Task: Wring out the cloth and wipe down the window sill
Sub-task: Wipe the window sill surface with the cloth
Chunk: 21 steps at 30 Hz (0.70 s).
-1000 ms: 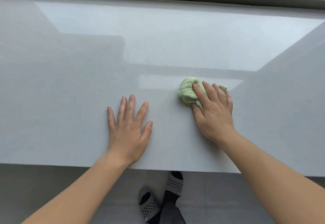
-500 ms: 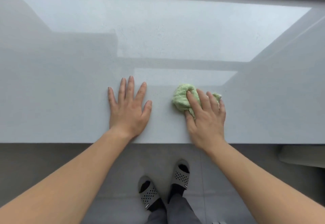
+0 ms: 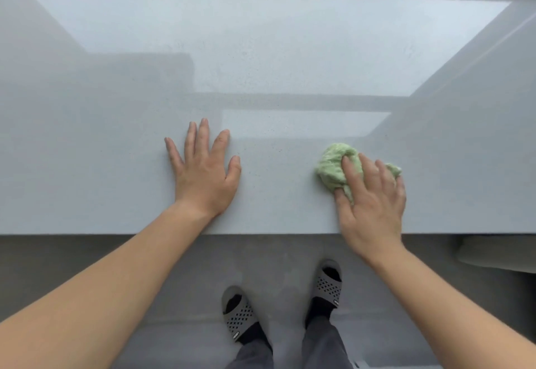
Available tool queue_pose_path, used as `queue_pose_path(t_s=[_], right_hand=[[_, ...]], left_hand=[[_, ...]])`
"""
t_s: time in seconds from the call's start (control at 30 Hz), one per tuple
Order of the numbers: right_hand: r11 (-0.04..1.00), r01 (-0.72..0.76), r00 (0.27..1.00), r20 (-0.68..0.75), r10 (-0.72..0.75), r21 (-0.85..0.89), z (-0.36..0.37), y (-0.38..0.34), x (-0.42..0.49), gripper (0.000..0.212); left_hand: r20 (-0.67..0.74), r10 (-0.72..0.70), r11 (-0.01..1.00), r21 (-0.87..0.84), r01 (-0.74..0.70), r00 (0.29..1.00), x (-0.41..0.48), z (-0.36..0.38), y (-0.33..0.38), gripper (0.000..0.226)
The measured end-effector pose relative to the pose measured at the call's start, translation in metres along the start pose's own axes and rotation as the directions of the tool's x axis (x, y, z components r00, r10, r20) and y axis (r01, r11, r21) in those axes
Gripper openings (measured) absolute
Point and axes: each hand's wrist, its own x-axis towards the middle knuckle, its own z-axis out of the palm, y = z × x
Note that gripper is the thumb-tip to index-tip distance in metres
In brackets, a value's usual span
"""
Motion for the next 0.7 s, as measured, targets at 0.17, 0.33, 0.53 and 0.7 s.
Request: queue_pose_path(t_s=[0.17,0.33,0.53,0.7], right_hand=[[0.928,0.372,0.921,0.135,-0.364,-0.033,-0.001,0.002,-0.025,0.055],[0.970,0.241,0.963,0.130,-0.238,-0.007,-0.013,0.033,0.069,0.058],[0.980,0.198,0.977,0.088,-0.196,-0.013,-0.007,0.001,0.087,0.058],[0.831,0.557,0.814,0.208,-0.542,-0.014,-0.017,0.032,0.114,0.058]], left_hand=[[0.042,0.006,0.998,-0.055,-0.003,0.999,0.020,0.014,0.052,0.065],[0.015,-0.023,0.997,0.068,0.022,1.000,0.018,0.025,0.059,0.061],[-0.001,-0.052,0.999,0.011,0.052,0.999,0.022,0.023,0.062,0.060],[-0.074,-0.050,0.997,-0.062,0.045,0.996,0.043,0.018,0.074,0.054]])
